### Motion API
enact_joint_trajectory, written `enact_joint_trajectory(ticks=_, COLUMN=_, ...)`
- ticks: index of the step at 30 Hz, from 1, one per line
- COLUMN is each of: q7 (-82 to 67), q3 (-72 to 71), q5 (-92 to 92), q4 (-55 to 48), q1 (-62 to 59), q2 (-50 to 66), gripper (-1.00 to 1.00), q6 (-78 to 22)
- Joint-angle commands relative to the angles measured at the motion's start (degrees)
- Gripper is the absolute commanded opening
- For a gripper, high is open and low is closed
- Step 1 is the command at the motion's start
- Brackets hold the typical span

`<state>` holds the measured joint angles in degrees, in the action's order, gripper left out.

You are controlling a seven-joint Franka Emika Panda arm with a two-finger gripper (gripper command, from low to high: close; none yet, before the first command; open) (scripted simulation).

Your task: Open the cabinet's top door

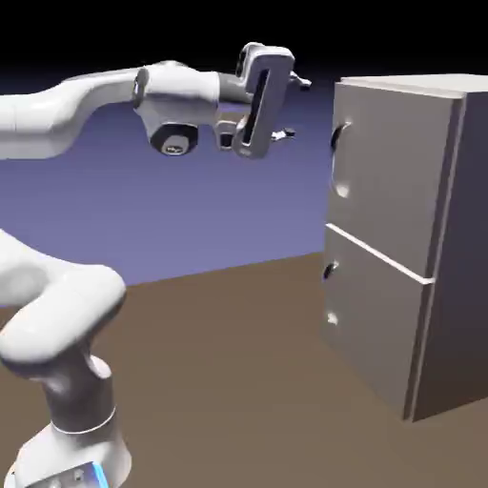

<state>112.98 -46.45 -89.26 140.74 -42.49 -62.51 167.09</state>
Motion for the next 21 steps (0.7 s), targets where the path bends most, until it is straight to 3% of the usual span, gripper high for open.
enact_joint_trajectory(ticks=1, q7=2.0, q3=-1.3, q5=-2.5, q4=-0.6, q1=-1.2, q2=-0.8, gripper=1.0, q6=-0.2)
enact_joint_trajectory(ticks=21, q7=41.6, q3=-27.3, q5=-52.3, q4=-11.9, q1=-25.4, q2=-17.6, gripper=1.0, q6=-4.1)
